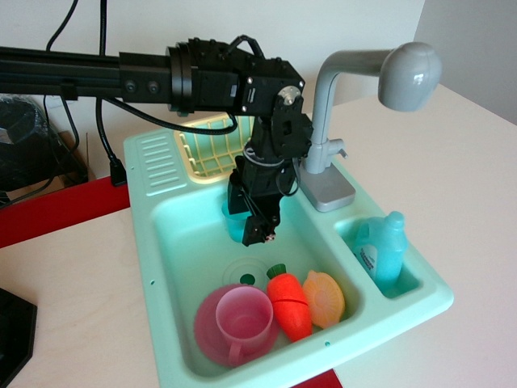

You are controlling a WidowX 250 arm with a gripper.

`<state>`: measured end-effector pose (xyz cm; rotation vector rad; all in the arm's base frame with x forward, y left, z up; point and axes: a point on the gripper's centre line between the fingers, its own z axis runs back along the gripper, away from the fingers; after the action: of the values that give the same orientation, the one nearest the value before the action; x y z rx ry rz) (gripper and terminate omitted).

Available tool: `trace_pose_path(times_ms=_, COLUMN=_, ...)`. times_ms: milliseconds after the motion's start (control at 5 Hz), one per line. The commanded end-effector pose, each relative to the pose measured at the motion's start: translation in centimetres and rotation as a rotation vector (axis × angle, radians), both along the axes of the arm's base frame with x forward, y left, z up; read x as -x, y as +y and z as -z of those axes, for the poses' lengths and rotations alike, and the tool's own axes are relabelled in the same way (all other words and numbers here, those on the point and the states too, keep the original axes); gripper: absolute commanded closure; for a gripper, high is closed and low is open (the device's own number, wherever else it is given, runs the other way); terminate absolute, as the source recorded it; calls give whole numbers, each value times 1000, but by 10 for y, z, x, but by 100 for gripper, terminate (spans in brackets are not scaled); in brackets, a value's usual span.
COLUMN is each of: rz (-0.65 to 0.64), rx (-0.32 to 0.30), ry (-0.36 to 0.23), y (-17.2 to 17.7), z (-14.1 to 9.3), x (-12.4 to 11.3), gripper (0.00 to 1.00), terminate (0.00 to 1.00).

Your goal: Put cup from sink to drying rack

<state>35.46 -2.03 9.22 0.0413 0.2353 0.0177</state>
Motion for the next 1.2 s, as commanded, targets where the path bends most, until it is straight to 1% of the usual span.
trace_pose_path(times_ms=0, rz=-29, rx=-10, ry=-86, y=0, z=-13, x=-4, gripper=100, terminate=0)
trace_pose_path(times_ms=400, rz=-23, rx=-11, ry=-102, y=-1, z=-10, x=6, gripper=100, terminate=0)
trace_pose_path(times_ms=600, rz=-17, rx=-7, ry=-128, y=-2, z=-14, x=10, gripper=100, terminate=0)
trace_pose_path(times_ms=800, rz=-11, rx=-2, ry=-186, y=3, z=-40, x=7, gripper=100, terminate=0)
trace_pose_path(times_ms=1000, rz=-4, rx=-4, ry=-278, y=10, z=-84, x=-7, gripper=100, terminate=0)
